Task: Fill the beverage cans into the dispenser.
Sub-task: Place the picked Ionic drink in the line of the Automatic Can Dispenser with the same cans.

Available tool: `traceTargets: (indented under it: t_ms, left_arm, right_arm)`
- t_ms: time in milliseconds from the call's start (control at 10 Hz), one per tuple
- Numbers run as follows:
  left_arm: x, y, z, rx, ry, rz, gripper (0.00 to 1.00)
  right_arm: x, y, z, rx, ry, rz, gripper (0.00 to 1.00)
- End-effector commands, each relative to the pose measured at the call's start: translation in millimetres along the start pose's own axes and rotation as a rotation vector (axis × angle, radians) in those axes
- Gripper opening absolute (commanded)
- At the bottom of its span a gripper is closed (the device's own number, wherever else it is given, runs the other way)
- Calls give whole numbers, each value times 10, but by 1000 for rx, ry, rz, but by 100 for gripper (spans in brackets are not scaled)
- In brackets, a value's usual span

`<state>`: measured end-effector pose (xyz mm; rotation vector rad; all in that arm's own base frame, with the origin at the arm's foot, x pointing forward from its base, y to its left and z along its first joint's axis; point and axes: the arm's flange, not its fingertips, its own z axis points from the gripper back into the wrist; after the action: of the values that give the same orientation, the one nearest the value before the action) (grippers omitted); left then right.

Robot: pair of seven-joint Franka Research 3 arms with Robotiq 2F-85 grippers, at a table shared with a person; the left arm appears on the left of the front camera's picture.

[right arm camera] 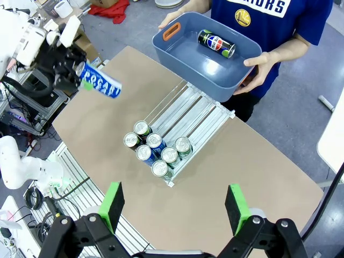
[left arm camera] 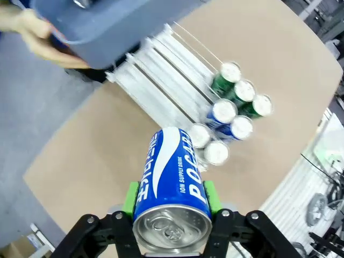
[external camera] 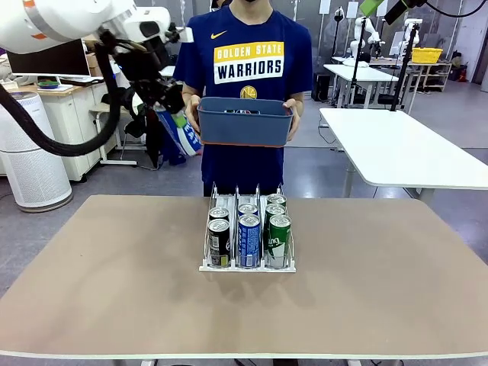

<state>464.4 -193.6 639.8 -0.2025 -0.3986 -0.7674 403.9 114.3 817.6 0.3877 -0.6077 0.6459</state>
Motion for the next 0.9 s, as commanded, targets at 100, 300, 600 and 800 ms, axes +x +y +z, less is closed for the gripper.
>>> traceTargets:
  t_ms: [100,300,600,800]
  left_arm:
    - [-1,-158,-9,-85,21,-31,57]
    - [20,-146,-67,-20,25,-4,57]
    - [20,-146,-67,-20,25,-4,57]
    - [98,-340,-163,-4,52,56,57]
  right_arm:
    - [-4,0,3,0,0,-1,100]
    - [-4,0,3,0,0,-1,100]
    - [-4,0,3,0,0,-1,100]
    - [-4,0,3,0,0,-1,100]
